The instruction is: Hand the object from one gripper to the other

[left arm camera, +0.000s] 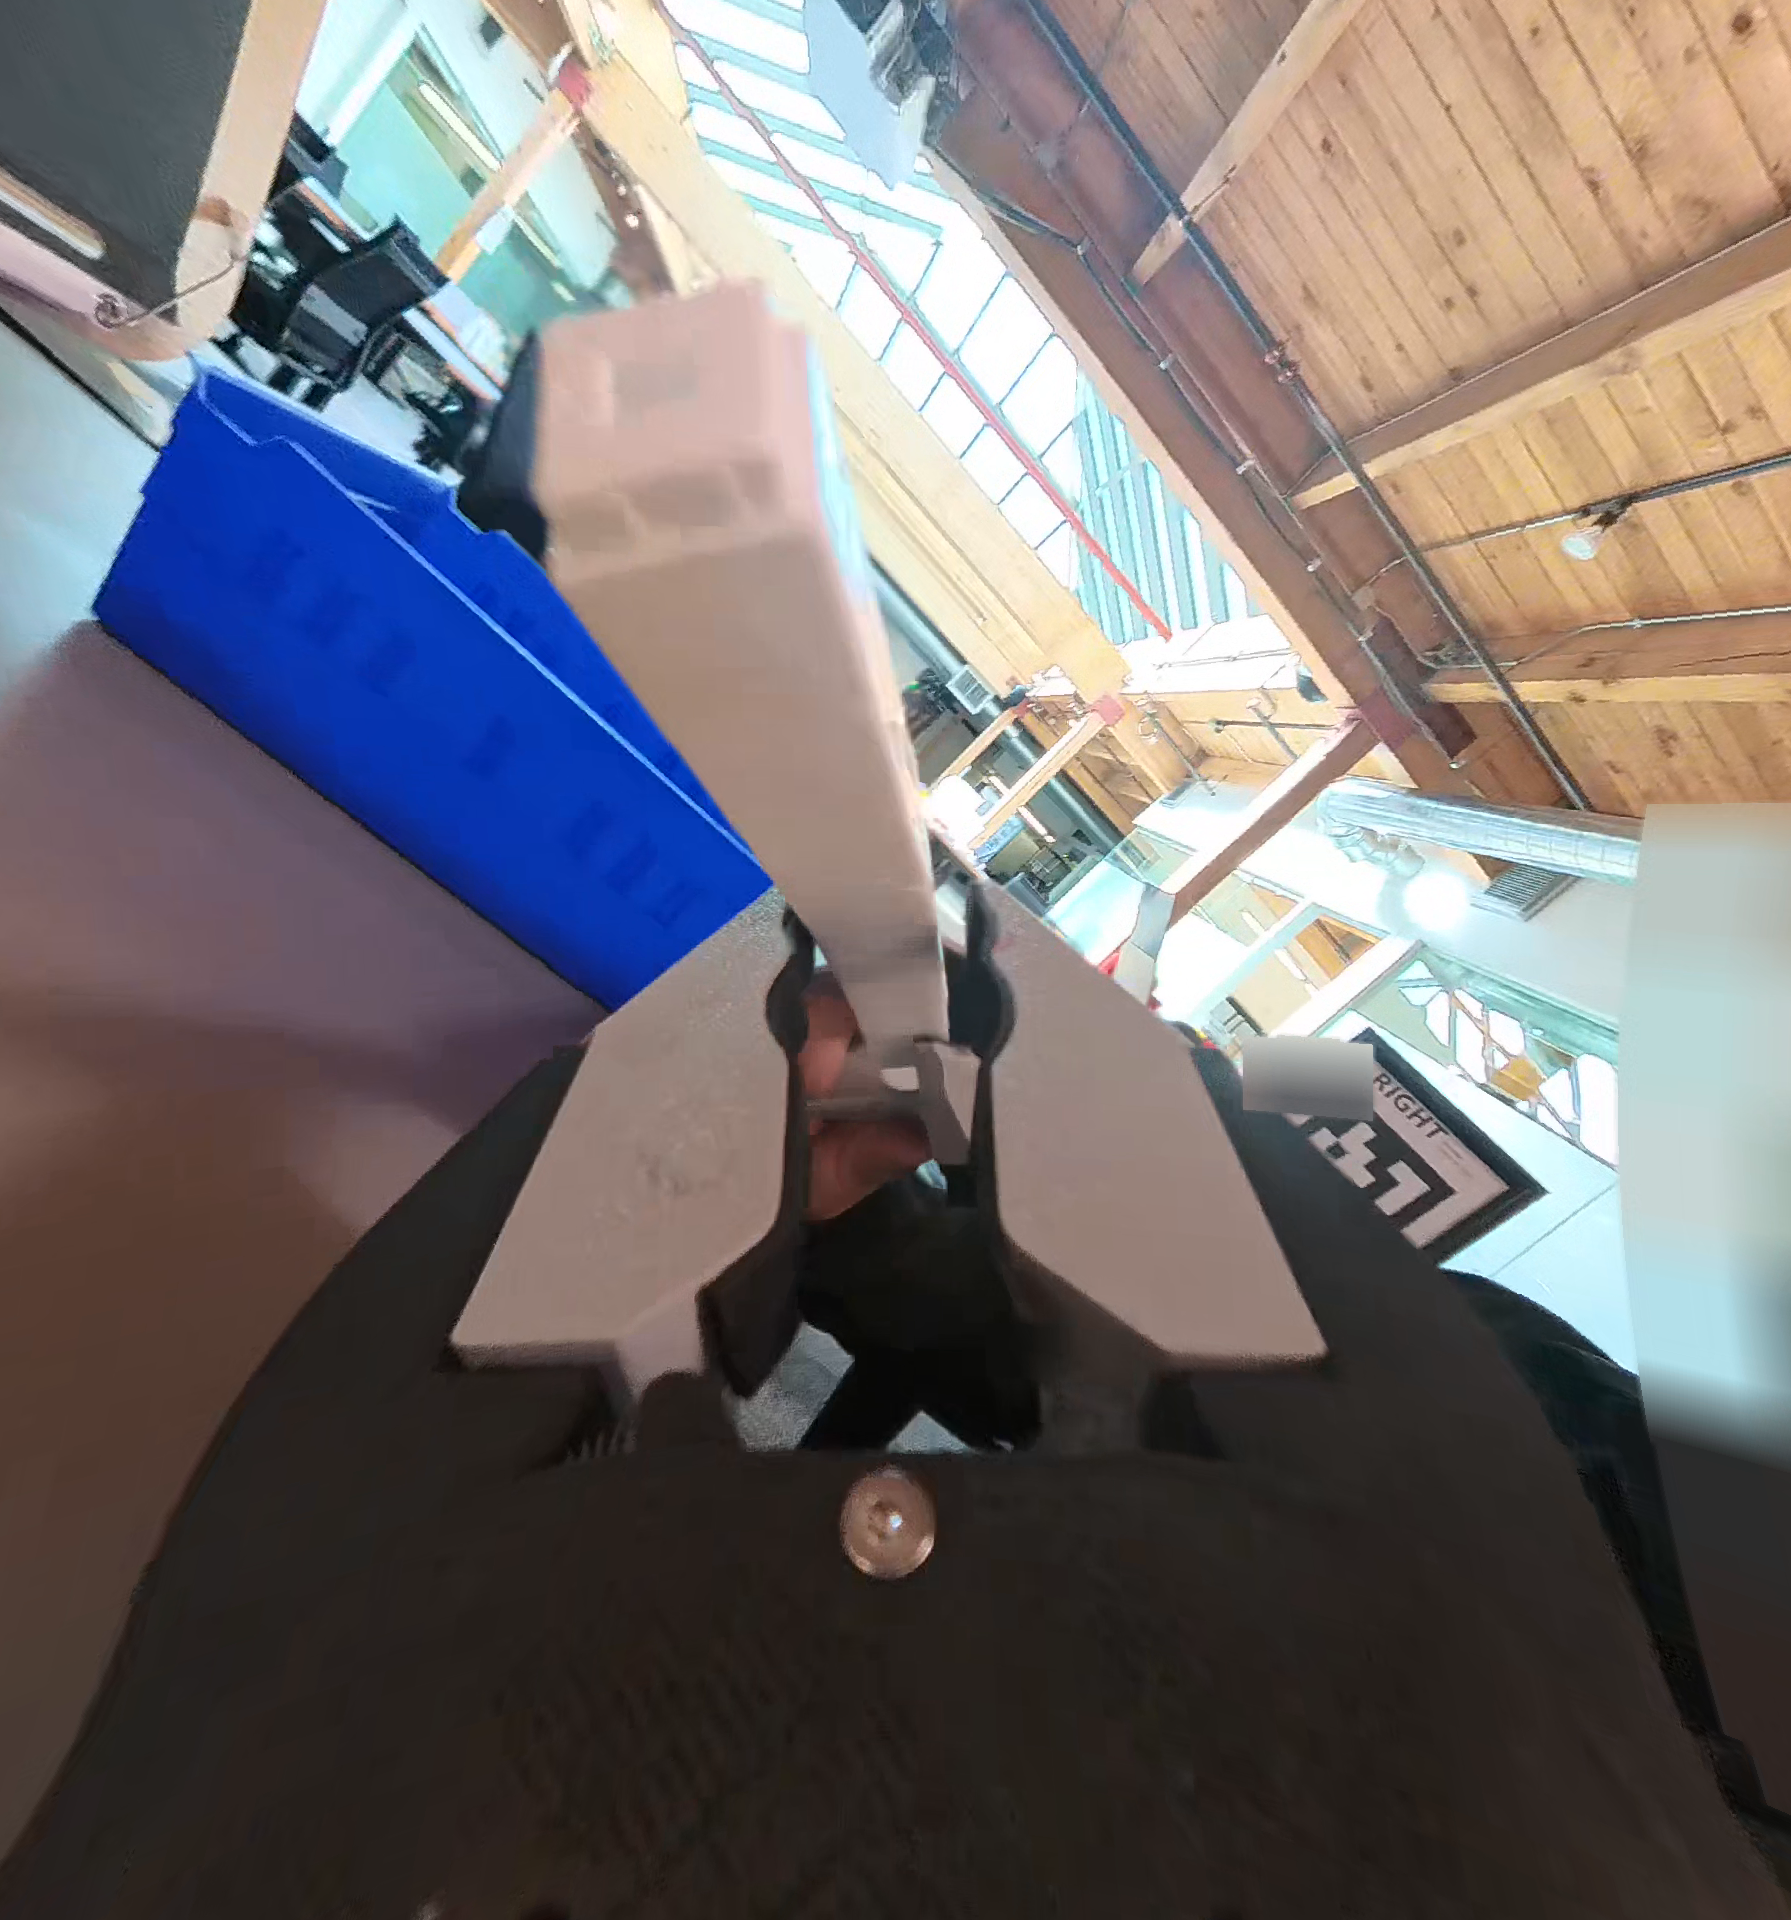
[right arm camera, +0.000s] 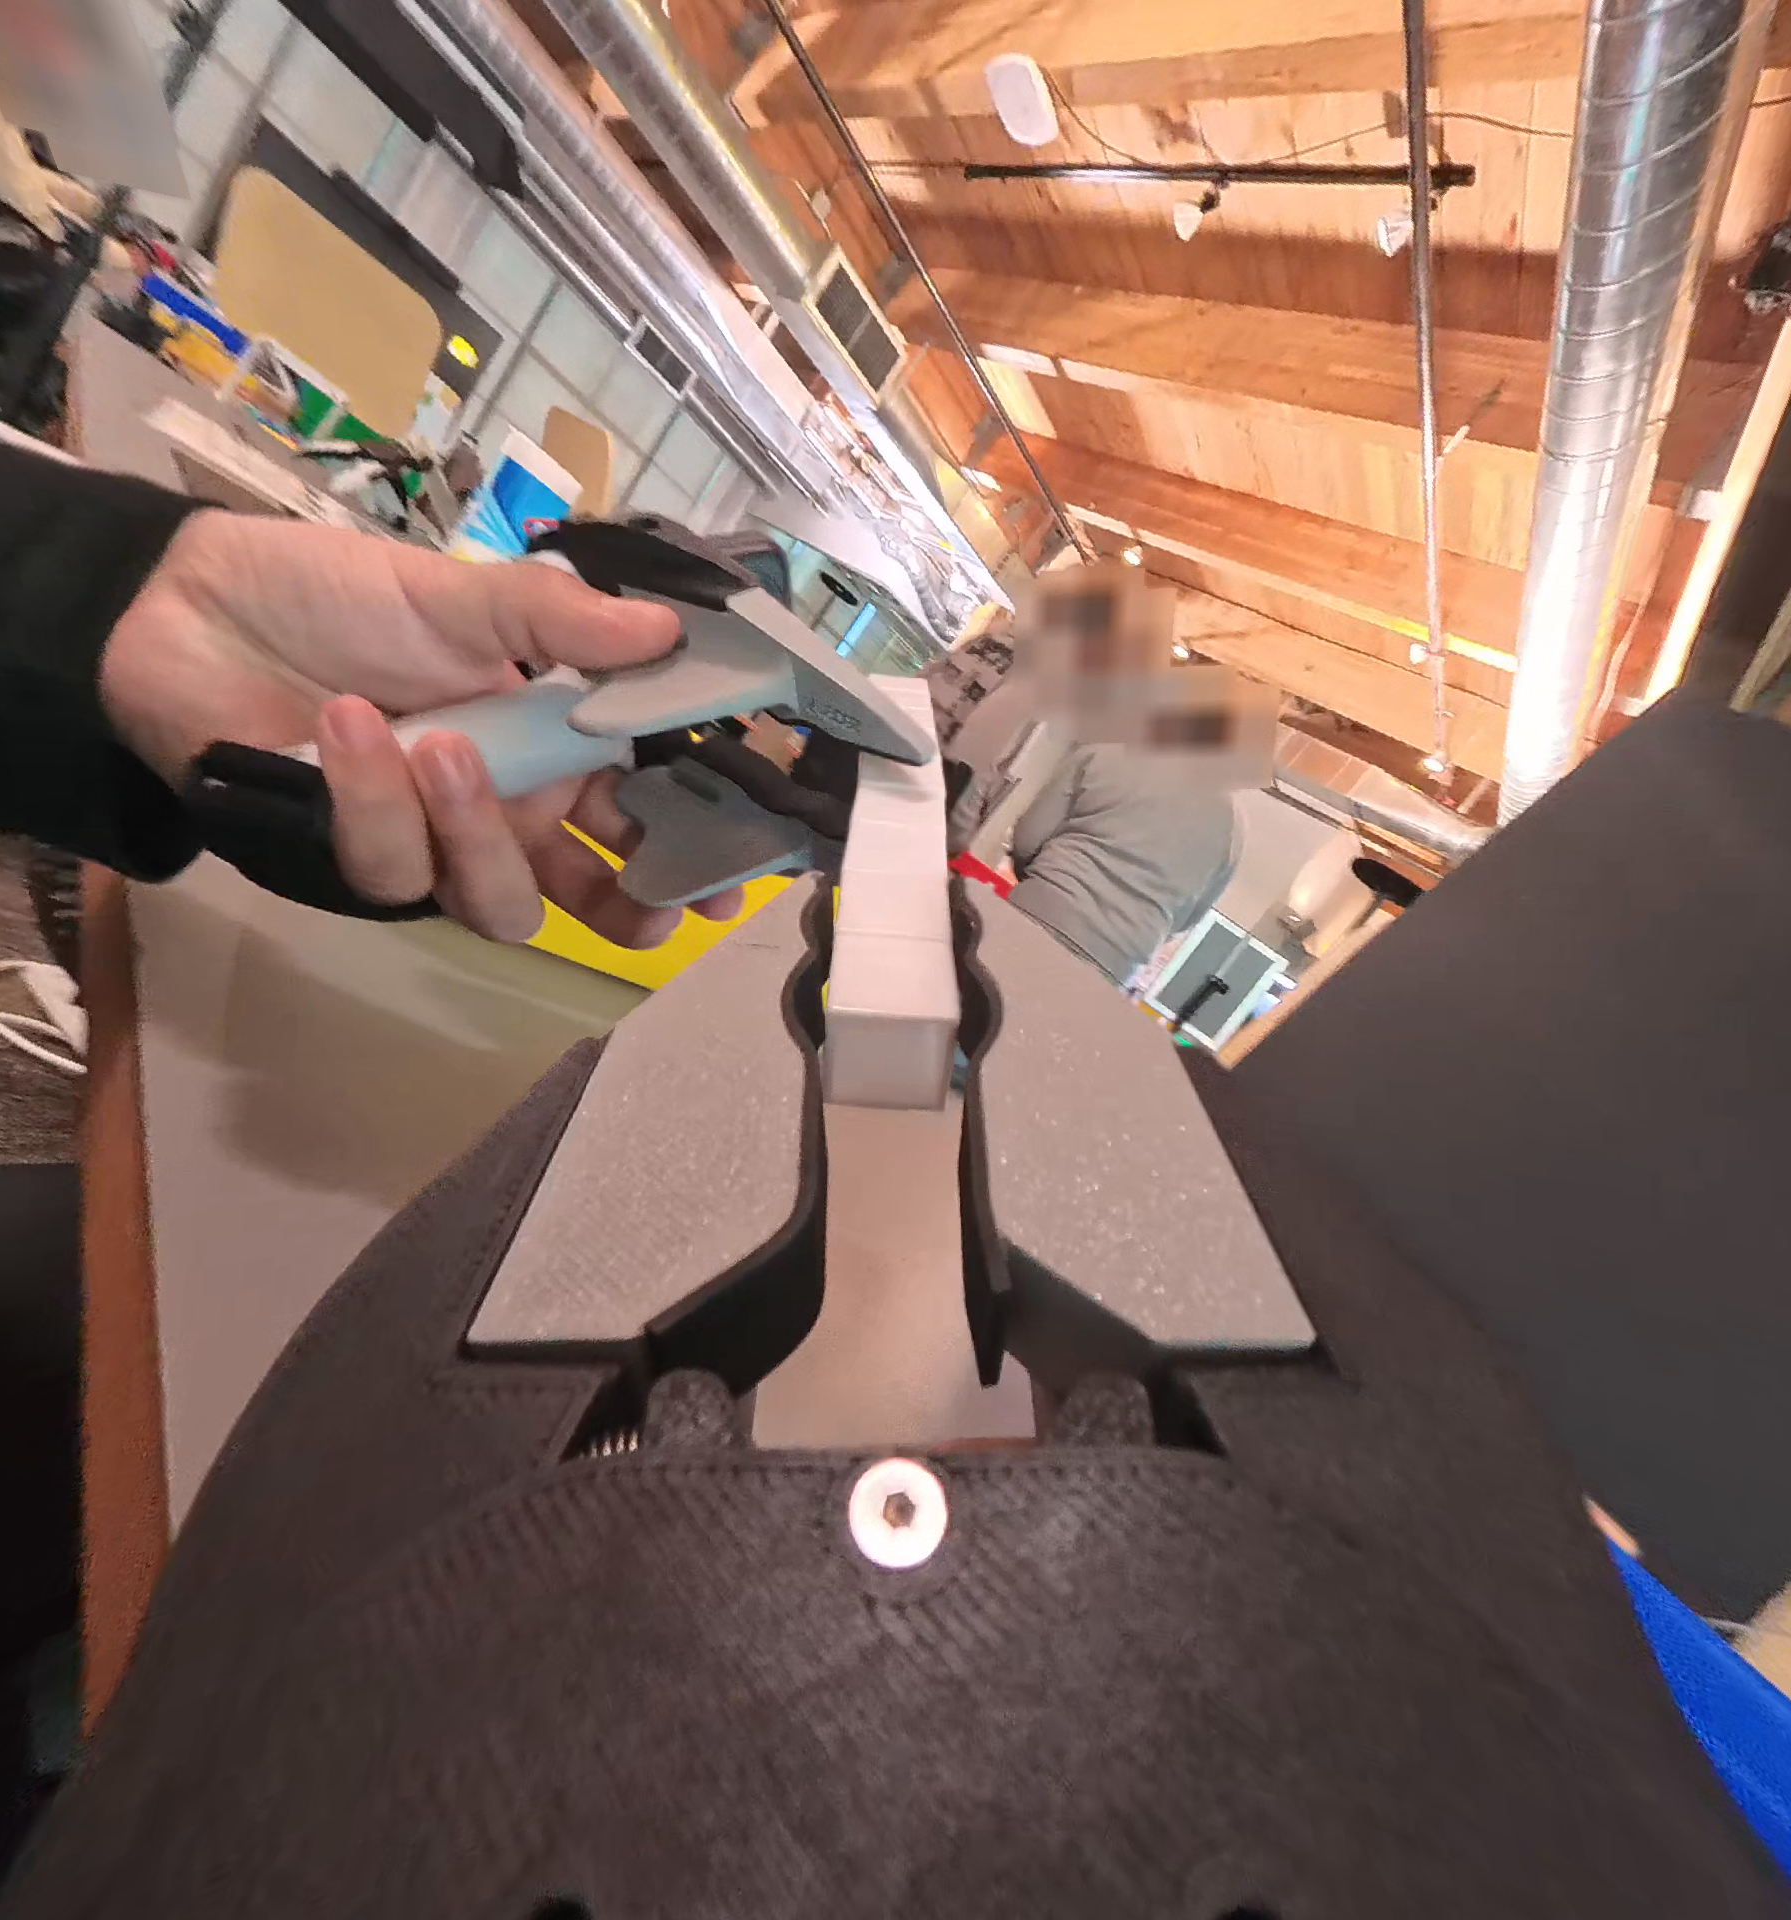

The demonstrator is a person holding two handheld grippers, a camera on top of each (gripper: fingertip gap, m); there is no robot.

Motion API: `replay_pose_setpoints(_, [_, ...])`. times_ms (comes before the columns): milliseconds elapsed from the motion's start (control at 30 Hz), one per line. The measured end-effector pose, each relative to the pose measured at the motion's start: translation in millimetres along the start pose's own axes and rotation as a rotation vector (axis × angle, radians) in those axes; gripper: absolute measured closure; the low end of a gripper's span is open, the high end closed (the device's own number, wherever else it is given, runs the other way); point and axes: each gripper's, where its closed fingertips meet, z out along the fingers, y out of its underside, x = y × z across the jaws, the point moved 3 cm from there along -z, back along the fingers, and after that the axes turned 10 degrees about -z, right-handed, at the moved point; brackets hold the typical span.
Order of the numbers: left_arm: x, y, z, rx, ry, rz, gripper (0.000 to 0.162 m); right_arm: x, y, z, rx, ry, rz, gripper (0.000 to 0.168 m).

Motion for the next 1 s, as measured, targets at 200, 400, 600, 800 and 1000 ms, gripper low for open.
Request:
replay_pose_setpoints(200, [7.0, -2.9, 3.6, 0.031, 0.020, 0.046, 0.141, -2.4, -2.7, 0.7, 0.018, -0.014, 0.074, 0.149])
replay_pose_setpoints(400, [-10.8, -22.0, 2.4, 0.034, -0.185, 0.247, 0.141, -0.8, 14.2, 4.6, -0.031, -0.133, 0.329, 0.118])
replay_pose_setpoints(600, [-54.9, -46.0, 15.7, 0.075, -0.614, 0.811, 0.142, 12.1, 34.7, 7.9, -0.076, -0.148, 0.580, 0.095])
replay_pose_setpoints(800, [-61.9, -43.4, 41.2, 0.051, -0.850, 1.364, 0.142, 32.4, 54.0, 4.3, -0.145, -0.002, 0.603, 0.100])
replay_pose_setpoints(1000, [-72.8, -16.6, 49.4, -0.087, -0.963, 1.666, 0.142, 25.5, 42.9, 5.0, -0.160, 0.040, 0.389, 0.104])
